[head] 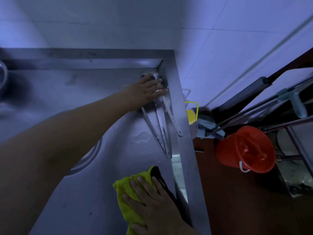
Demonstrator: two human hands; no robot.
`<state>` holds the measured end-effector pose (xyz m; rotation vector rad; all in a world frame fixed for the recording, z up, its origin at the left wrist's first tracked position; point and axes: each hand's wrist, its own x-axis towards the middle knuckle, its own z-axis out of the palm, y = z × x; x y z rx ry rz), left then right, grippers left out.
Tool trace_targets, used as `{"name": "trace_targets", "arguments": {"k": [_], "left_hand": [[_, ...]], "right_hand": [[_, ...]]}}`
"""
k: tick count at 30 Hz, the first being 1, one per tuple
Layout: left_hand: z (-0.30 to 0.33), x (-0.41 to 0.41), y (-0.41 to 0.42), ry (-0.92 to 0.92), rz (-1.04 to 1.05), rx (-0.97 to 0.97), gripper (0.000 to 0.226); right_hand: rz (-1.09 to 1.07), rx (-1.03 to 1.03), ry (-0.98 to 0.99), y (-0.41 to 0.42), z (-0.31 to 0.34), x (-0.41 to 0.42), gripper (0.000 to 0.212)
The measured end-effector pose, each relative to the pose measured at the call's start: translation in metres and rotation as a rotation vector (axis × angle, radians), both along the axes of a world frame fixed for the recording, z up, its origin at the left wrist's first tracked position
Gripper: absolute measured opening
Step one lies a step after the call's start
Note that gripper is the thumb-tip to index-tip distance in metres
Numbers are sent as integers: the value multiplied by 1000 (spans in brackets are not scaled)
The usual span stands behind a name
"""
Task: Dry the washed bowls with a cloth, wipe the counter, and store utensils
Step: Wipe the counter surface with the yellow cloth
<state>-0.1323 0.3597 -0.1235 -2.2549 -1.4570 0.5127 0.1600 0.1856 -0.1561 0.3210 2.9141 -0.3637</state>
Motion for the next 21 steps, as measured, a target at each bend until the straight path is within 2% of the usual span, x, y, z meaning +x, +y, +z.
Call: {"name": "trace_targets", "arguments": {"k": [2,4,9,13,18,21], "left_hand": [[4,2,-1,13,-57,80,37],[12,4,-8,7,-110,45,22],[13,-5,-29,-16,-21,-6,13],[18,-19,-40,32,41,-54,28],[35,-34,-69,37,126,87,10],[40,-49,-91,-46,277,169,13]], "right_hand": [[-9,0,27,0,1,0,71],[-12,2,34,0,0,0,77],[-5,-7,2,0,-1,-2,81],[5,6,8,5,-4,-6,81],[22,13,50,21,-7,-21,80],[31,31,64,34,-7,-37,78]]}}
